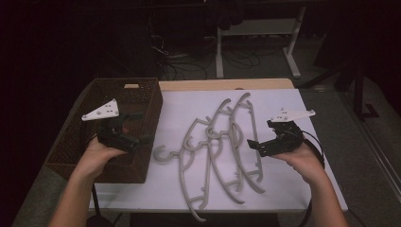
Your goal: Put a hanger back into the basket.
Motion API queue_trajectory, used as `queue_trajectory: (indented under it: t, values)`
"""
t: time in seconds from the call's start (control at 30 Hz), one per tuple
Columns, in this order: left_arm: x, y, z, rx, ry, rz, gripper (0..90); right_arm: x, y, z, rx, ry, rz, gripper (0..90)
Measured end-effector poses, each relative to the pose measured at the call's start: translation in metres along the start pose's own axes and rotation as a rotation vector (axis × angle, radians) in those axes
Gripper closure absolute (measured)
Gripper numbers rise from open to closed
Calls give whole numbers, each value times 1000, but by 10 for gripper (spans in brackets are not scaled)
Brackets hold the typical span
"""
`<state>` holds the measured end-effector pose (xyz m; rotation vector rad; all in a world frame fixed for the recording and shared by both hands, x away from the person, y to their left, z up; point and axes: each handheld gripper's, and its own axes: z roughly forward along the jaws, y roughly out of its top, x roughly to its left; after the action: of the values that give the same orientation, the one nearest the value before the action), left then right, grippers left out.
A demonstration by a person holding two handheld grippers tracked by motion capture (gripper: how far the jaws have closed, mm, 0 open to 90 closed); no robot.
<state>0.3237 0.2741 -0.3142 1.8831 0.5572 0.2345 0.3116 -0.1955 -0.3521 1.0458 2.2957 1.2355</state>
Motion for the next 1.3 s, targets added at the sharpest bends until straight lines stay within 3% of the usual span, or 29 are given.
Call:
queue_trajectory:
  t: [0.37,0.5,0.57,0.6,0.9,1.27,1.3]
  values:
    - [-24,10,36,23,-52,10,0,-10,-8,9,27,-9,11,0]
    - [-35,10,57,40,-78,10,0,-13,-10,12,30,-12,17,0]
    - [-35,10,57,40,-78,10,0,-14,-10,13,35,-14,18,0]
    - [-42,6,71,54,-98,7,0,-15,-11,15,43,-15,14,0]
    - [-51,-21,106,73,-130,-3,0,-25,-10,29,67,-13,22,82]
    - [-43,-49,127,84,-126,10,0,-48,-8,58,105,-29,64,241]
    - [-41,-53,129,86,-125,3,0,-53,-6,64,120,-41,64,298]
